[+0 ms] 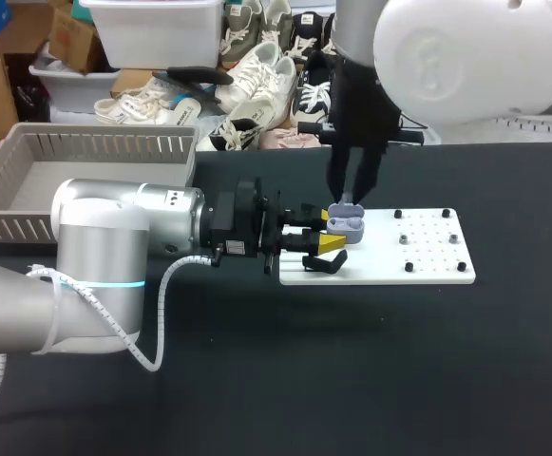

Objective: Pick up each earbud case from the left stands, insert the matching earbuds, close the lid, and place the case in the box.

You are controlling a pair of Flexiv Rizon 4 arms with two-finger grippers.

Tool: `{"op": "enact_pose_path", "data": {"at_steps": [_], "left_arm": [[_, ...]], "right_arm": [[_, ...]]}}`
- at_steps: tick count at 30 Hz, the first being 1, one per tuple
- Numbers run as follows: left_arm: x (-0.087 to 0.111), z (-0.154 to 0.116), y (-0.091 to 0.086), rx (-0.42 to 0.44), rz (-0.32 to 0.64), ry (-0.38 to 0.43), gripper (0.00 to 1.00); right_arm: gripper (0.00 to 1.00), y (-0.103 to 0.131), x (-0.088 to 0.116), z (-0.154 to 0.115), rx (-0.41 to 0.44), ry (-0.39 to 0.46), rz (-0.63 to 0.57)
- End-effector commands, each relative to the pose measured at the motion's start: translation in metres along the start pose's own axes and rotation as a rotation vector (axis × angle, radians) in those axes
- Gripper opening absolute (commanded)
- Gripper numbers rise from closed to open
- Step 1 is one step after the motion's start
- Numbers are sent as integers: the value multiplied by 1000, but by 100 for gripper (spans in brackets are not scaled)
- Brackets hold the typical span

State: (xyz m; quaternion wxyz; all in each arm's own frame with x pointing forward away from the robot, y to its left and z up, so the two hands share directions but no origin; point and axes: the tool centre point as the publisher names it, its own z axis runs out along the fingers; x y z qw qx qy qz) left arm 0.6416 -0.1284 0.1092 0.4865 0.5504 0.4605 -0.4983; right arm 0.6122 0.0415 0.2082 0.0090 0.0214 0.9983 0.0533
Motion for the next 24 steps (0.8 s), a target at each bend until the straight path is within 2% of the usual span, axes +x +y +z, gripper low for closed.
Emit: {"op": "enact_pose_path", "data": {"at_steps": [1, 5, 10, 24], "left_arm": [[1, 0, 1, 1, 0, -1, 0], [1, 0, 1, 1, 0, -1, 0], [1, 0, 1, 1, 0, -1, 0], [1, 0, 1, 1, 0, -1, 0]], "right_arm": [[0, 1, 1, 1, 8, -2, -7], [0, 2, -4, 1, 9, -27, -17], [0, 7, -5, 4, 20, -72, -102], [0, 7, -15, 18, 18, -72, -136]]}}
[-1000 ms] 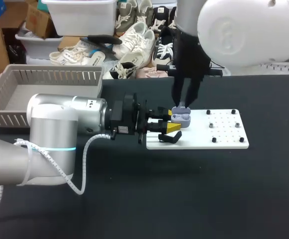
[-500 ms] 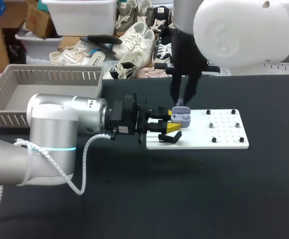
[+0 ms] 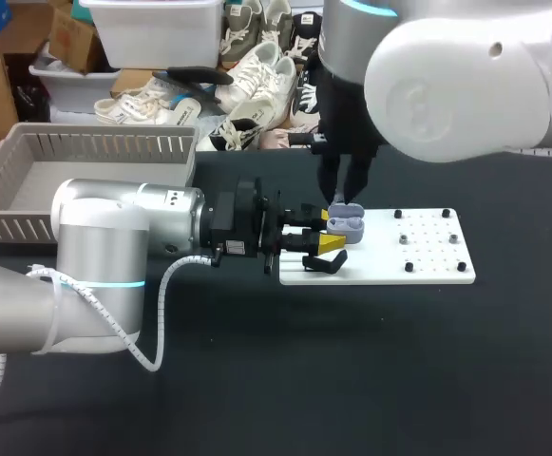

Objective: Pick up each earbud case from the left stands, insert the matching earbuds, close the lid, and place the case in the box.

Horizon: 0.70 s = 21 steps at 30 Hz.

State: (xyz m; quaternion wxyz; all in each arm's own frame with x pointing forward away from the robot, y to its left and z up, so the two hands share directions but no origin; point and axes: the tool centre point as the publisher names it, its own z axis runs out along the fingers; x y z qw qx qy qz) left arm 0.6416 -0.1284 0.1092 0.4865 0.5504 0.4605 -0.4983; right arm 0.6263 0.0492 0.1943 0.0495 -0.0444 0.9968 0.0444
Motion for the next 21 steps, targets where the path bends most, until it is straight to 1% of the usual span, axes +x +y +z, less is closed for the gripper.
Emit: {"op": "enact_pose_path", "data": {"at_steps": [1, 21], "left_arm": [[1, 0, 1, 1, 0, -1, 0], [1, 0, 1, 1, 0, -1, 0]], "right_arm": [[0, 0, -2, 3, 3, 4, 0], [0, -1, 2, 15, 0, 14, -19]]}}
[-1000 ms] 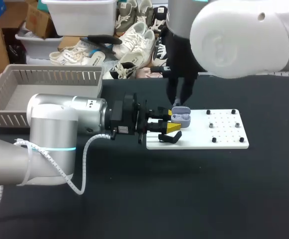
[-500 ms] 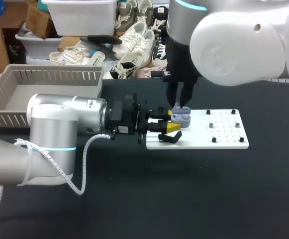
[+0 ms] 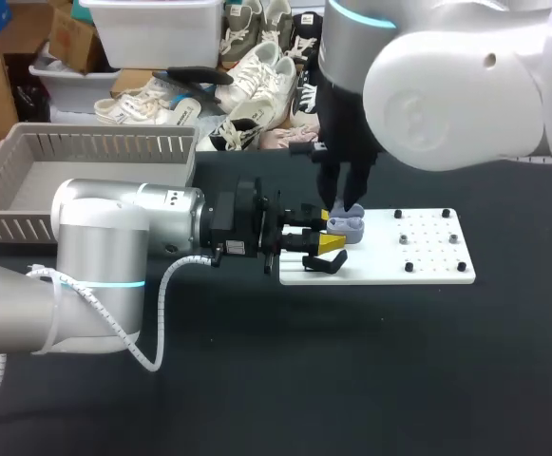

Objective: Pick up each earbud case from the left stands, insert the matching earbuds, close the lid, and place the case in the box.

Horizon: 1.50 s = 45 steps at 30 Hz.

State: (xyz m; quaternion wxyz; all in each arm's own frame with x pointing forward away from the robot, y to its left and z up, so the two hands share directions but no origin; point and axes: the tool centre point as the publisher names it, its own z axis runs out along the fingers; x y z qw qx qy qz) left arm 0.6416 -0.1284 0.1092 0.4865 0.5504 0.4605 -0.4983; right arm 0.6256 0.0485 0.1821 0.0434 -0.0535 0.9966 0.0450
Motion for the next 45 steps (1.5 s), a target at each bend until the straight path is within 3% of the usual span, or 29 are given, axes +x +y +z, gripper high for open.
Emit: {"op": "enact_pose_path", "data": {"at_steps": [1, 45], "left_arm": [[1, 0, 1, 1, 0, -1, 0], [1, 0, 1, 1, 0, -1, 0]], "right_arm": [[0, 1, 0, 3, 5, 2, -3], [0, -3, -3, 21, 7, 21, -6]]}}
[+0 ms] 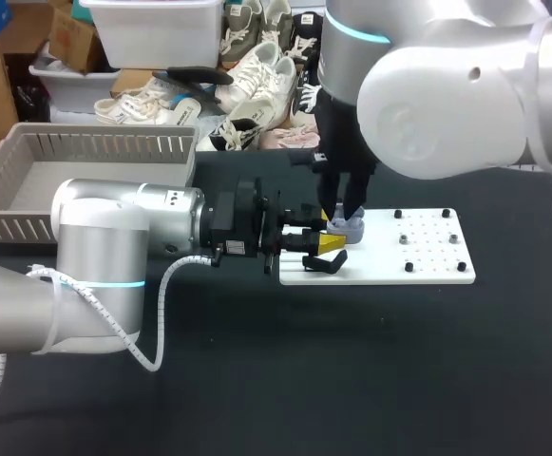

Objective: Pick up each earbud case from the left stands, insert the matching earbuds, close the lid, and place the case in the box.

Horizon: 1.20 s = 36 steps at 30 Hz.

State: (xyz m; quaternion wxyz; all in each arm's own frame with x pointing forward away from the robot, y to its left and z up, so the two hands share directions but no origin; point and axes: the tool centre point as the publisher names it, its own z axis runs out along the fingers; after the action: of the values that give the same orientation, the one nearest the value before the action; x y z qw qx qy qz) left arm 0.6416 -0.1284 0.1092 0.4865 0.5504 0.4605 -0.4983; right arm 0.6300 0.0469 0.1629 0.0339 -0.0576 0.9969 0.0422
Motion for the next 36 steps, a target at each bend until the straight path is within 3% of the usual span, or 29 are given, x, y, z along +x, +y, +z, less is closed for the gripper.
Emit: {"op": "enact_pose_path", "data": {"at_steps": [1, 27, 29, 36], "left_arm": [[1, 0, 1, 1, 0, -1, 0], [1, 0, 1, 1, 0, -1, 0], [1, 0, 1, 1, 0, -1, 0], [1, 0, 1, 1, 0, -1, 0]], "right_arm": [[0, 0, -1, 2, 3, 2, 2], [0, 0, -2, 15, 23, 34, 9], [18, 0, -2, 15, 24, 36, 9], [40, -1, 1, 8, 19, 25, 10]]}}
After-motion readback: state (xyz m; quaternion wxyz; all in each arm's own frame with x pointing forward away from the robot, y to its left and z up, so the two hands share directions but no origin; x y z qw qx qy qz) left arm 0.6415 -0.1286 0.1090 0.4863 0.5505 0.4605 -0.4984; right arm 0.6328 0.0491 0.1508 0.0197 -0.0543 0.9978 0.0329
